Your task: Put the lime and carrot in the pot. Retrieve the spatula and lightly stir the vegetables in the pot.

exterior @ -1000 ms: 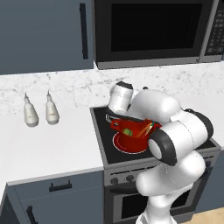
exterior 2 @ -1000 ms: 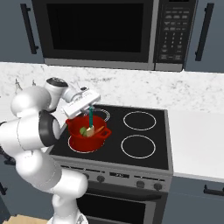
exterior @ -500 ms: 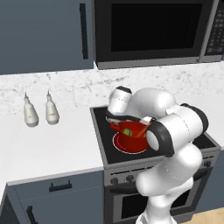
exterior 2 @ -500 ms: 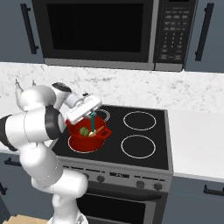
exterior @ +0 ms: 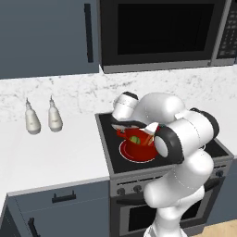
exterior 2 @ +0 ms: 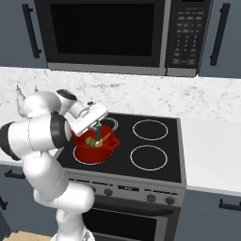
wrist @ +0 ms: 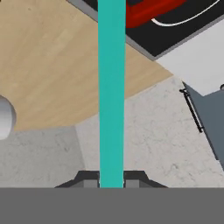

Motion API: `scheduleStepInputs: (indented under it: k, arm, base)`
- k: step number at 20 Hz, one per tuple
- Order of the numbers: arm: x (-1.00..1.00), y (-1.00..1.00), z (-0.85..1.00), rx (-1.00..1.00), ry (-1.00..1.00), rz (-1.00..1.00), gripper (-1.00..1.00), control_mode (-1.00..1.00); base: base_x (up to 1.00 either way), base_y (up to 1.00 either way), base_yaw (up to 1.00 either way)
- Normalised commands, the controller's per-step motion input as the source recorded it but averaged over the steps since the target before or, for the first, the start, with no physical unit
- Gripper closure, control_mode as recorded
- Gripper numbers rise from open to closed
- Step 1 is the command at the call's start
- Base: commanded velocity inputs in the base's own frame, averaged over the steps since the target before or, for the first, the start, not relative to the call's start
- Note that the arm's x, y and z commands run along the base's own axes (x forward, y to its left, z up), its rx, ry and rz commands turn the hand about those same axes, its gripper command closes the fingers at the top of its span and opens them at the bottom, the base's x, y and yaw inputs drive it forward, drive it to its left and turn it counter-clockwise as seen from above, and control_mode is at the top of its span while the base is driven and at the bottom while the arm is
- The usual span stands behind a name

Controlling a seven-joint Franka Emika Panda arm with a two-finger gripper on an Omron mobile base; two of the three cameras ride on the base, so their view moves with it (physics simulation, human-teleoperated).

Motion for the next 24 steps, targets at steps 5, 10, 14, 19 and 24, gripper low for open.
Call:
scheduleStepInputs:
  k: [5,10,14,19,24]
  arm:
    - [0.00,0.03,0.20,0.08,-0.09,0.05,1.00,-1.00]
    - [-0.04,0.00,0.39,0.13,-0.04,0.06,1.00,-1.00]
    - [-0.27,0.01,0.19,0.08,-0.02,0.07,1.00,-1.00]
    - [0.06,0.08,-0.52,-0.03,0.00,0.05,1.00,-1.00]
    - [0.05,0.00,-0.55,-0.06,0.00,0.04,1.00,-1.00]
  base:
    - [0.00,0.00,0.00]
    - [0.00,0.00,0.00]
    - [0.00,0.00,0.00]
    - [0.00,0.00,0.00]
    - [0.00,0.00,0.00]
